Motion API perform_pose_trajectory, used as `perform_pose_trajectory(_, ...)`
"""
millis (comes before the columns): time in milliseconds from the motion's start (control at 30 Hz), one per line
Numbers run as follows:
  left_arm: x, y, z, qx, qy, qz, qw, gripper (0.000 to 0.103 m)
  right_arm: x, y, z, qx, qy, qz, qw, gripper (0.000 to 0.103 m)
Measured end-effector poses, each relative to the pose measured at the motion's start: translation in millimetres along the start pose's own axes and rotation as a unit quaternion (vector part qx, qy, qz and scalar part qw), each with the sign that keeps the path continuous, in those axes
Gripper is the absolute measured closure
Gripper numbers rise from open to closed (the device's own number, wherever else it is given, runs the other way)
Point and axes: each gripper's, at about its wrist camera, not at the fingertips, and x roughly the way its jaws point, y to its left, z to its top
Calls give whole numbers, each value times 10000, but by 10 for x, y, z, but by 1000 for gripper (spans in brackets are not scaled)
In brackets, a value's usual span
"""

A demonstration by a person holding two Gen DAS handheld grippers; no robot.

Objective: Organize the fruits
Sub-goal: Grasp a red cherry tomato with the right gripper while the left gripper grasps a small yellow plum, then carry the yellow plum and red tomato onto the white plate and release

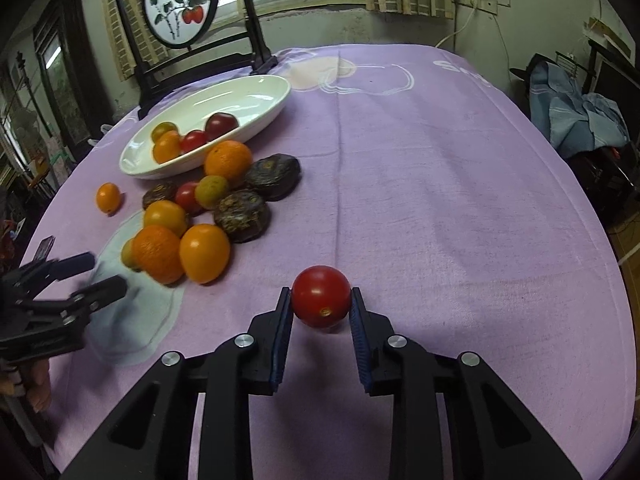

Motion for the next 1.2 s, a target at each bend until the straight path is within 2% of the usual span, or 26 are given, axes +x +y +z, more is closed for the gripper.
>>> perform_pose_trajectory(233,170,-71,140,68,71,-1,10000,32,-104,100,-52,-166,-107,200,9996,74)
perform_pose_trajectory(267,183,-90,157,94,68,-8,9999,35,-107,105,-52,-157,-110,219,9996,74)
perform_pose_trajectory(333,198,-116,201,148,20,5,9999,49,-105,115,-53,-152,-98,240,9995,74)
perform_pose_trajectory(400,176,-127,235,170,-40,-177,9997,78,-99,119,-55,-134,-74,252,9996,74)
perform_pose_trajectory(533,30,-88,216,127,-180,-234,9995,78,-119,154,-51,-164,-57,270,9995,74)
perform_pose_trajectory(700,-276,111,251,-48,-363,-475,9982,79,-212,296,42,-351,-160,379,9985,74)
perform_pose_trajectory(900,-549,336,557,-223,-727,-569,9955,79,-334,573,418,-613,-486,601,9951,74)
perform_pose_trajectory(1000,-514,415,782,-267,-844,-473,9950,79,-331,754,675,-787,-731,665,9920,74)
perform_pose_trajectory(1100,-310,550,1010,-486,-703,-385,9956,79,-207,895,963,-844,-843,739,9901,74)
perform_pose_trajectory(1200,-56,684,1180,-633,-571,-188,9962,79,31,990,1246,-878,-833,643,9906,74)
